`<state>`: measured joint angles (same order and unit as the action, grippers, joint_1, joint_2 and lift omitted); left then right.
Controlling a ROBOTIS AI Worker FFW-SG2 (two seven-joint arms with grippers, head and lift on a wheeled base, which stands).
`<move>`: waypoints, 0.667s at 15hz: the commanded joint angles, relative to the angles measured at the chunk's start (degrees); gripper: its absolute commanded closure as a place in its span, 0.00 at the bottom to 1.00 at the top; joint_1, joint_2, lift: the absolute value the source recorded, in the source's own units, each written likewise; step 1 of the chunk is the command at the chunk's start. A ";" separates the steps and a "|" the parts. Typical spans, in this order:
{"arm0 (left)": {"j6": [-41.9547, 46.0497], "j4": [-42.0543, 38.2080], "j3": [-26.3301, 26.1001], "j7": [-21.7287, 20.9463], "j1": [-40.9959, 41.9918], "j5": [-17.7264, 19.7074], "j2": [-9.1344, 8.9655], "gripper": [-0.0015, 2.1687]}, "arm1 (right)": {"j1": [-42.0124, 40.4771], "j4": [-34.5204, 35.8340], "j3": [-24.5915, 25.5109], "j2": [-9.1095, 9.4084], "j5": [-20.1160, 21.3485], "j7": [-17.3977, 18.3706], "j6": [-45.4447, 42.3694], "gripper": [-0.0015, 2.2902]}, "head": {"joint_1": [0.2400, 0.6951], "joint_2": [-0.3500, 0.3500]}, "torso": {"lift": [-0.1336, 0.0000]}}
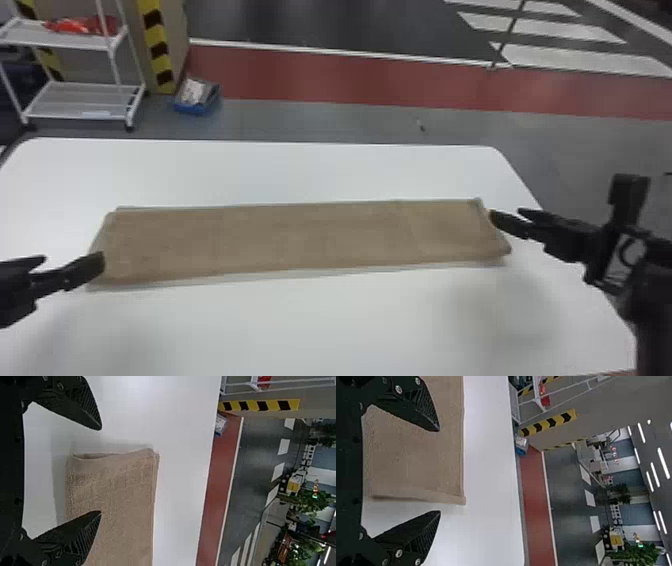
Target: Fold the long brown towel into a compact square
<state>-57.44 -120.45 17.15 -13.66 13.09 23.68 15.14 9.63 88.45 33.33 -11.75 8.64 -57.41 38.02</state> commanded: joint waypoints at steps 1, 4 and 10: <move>0.18 -0.66 -0.01 0.48 1.06 0.49 -1.42 0.02 | 0.57 1.91 -6.35 3.75 0.15 -0.16 -0.62 0.25 | 1.00 0.31 | 0.07; 0.35 -0.57 -0.10 1.44 1.85 0.49 -2.22 0.02 | 1.44 1.82 -14.00 8.14 2.61 -0.95 -1.32 0.69 | 1.00 0.43 | 0.07; 0.53 0.31 -1.41 8.21 1.67 3.21 -2.74 0.04 | 1.44 -8.73 -20.67 11.22 3.14 -1.92 -15.03 0.70 | 1.00 0.68 | 0.07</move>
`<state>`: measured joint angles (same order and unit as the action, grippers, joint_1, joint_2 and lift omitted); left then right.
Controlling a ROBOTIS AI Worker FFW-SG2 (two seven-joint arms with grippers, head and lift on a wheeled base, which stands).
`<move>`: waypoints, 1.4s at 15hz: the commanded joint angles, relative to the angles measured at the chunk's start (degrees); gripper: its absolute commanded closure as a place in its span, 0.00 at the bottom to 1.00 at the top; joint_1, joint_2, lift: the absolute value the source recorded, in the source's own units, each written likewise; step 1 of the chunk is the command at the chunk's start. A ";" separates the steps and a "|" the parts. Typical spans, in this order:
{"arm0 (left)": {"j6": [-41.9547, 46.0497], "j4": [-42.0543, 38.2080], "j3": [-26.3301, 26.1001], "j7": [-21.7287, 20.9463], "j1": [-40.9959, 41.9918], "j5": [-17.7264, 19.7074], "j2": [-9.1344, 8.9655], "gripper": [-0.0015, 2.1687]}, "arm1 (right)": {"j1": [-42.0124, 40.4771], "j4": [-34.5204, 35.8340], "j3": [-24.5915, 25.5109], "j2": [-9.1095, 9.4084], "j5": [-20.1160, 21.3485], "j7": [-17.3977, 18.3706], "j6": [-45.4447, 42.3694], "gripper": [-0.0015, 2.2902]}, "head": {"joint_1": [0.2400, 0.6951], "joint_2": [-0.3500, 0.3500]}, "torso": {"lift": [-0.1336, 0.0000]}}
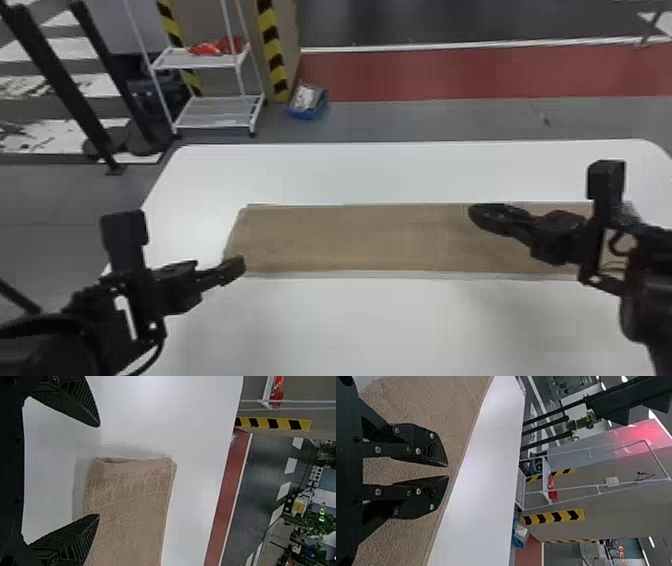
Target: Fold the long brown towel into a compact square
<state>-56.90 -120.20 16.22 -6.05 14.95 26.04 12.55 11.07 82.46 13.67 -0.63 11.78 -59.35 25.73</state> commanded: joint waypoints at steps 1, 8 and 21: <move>-0.02 0.06 -0.84 1.22 -0.27 0.85 -0.51 0.04 | 0.00 -4.15 -1.63 0.10 0.00 -0.07 -4.15 0.70 | 1.00 0.71 | 0.07; 2.44 2.87 -2.24 7.19 -1.86 1.38 -0.59 0.04 | -1.41 -6.35 -3.91 -0.08 0.00 -0.16 -6.96 0.70 | 1.00 0.77 | 0.07; 9.30 11.75 -5.58 5.70 -8.98 -9.78 2.13 0.07 | -2.37 -6.35 -3.91 -0.08 0.27 -0.68 -6.61 0.70 | 1.00 0.82 | 0.07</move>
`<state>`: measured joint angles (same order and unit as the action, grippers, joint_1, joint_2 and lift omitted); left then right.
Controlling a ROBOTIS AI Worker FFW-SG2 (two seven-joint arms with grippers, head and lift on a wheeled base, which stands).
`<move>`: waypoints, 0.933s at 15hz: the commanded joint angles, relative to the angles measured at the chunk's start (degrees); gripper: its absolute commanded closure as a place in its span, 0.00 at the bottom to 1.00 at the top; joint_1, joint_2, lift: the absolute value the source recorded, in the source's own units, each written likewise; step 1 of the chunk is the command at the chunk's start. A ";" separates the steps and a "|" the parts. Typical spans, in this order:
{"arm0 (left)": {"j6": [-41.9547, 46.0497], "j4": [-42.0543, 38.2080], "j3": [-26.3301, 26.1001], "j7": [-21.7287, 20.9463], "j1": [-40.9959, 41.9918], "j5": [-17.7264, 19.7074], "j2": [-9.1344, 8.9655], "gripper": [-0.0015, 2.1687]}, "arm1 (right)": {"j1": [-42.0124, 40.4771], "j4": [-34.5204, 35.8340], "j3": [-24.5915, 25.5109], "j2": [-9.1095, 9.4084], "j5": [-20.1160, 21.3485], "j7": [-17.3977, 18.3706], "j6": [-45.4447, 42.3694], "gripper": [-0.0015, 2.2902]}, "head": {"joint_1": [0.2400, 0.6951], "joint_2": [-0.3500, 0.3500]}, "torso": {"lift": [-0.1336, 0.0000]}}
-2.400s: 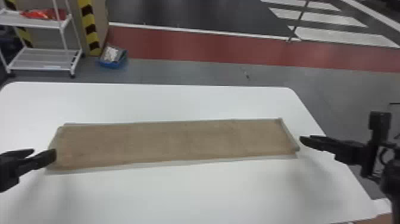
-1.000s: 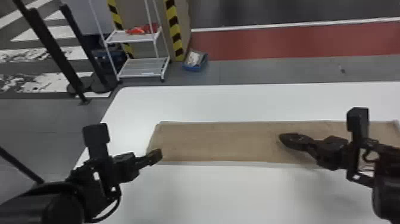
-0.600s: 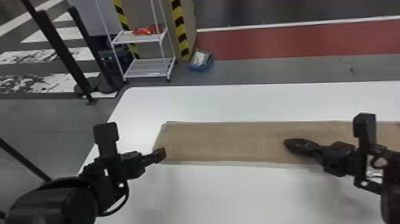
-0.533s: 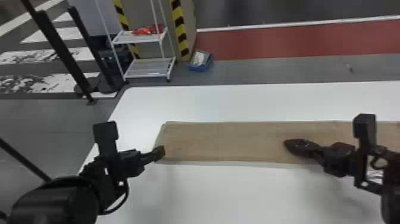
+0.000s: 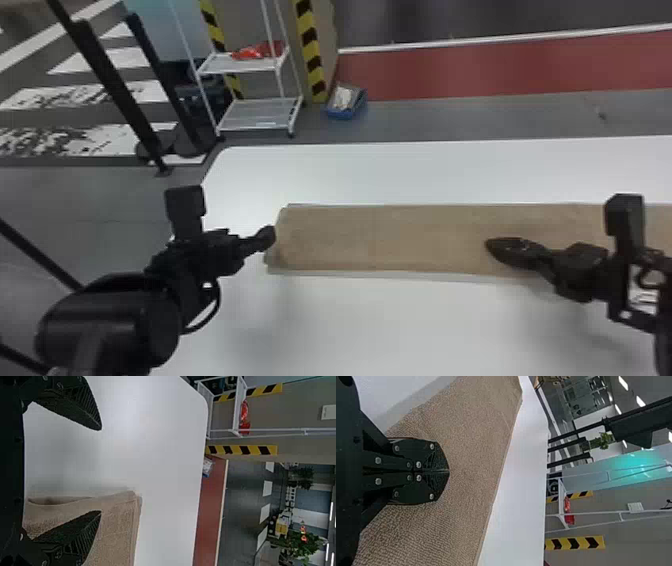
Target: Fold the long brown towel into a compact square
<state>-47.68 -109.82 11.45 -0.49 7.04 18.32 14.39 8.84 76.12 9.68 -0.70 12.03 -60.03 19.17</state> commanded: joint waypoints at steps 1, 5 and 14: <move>0.25 2.15 -1.17 0.23 -1.60 -3.38 0.29 0.07 | -0.23 0.00 0.17 0.00 0.01 0.00 -0.22 0.70 | 1.00 0.83 | 0.07; 0.08 3.20 -1.78 -1.44 -2.21 -3.46 0.64 0.07 | -0.32 -0.18 0.17 -0.26 0.01 0.53 -0.40 0.70 | 1.00 0.83 | 0.07; -3.97 5.23 -2.84 -7.24 -5.37 1.02 0.20 0.10 | -0.49 -1.58 0.25 -0.61 0.01 0.97 -2.50 0.70 | 1.00 0.76 | 0.07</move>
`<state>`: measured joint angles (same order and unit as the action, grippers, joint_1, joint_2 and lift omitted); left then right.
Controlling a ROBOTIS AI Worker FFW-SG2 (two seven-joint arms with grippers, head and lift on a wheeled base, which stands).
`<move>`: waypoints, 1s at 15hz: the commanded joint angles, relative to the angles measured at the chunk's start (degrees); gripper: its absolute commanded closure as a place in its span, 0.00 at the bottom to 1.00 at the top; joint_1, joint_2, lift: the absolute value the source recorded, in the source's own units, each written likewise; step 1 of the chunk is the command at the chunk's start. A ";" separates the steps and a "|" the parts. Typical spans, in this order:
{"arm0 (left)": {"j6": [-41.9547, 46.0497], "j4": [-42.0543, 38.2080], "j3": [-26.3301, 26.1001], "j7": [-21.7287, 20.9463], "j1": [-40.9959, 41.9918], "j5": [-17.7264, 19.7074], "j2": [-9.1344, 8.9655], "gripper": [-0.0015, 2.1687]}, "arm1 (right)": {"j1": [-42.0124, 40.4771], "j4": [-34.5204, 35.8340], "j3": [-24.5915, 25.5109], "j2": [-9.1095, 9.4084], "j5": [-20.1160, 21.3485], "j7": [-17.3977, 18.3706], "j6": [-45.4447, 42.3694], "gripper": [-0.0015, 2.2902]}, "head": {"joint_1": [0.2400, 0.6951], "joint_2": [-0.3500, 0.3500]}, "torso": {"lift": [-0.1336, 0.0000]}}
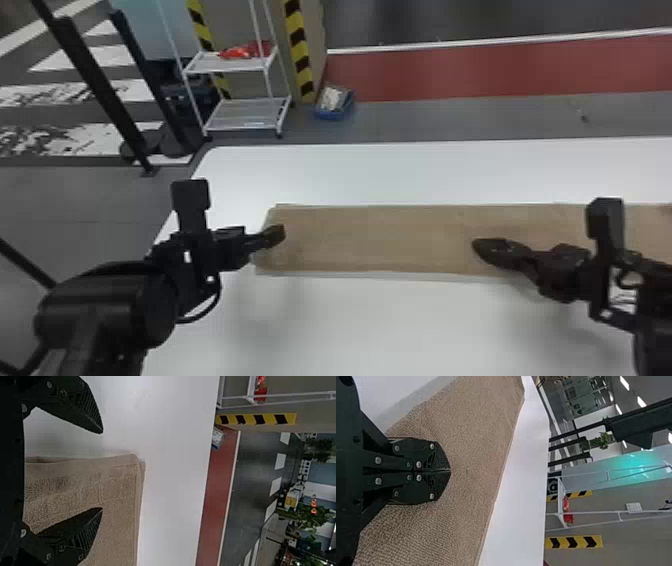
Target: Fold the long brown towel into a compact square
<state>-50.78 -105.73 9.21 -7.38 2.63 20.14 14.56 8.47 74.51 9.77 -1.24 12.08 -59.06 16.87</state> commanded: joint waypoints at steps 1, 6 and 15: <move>-1.74 1.41 -1.04 -0.36 -1.32 -1.60 0.12 0.10 | -0.21 0.02 0.25 -0.08 -0.03 0.00 -0.38 0.70 | 1.00 0.75 | 0.07; -2.27 2.99 -1.39 -0.53 -2.02 -3.09 0.21 0.16 | -0.12 -0.15 0.17 -0.08 -0.12 0.00 -0.73 0.70 | 1.00 0.75 | 0.07; -6.84 1.06 -1.83 -1.68 -2.28 -1.77 0.03 0.51 | -0.21 -0.33 0.52 -0.08 -0.39 0.08 -1.26 0.70 | 1.00 0.73 | 0.07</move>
<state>-57.20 -103.26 7.13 -8.99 0.24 17.38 14.66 8.26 74.28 10.28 -1.34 11.75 -59.05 15.88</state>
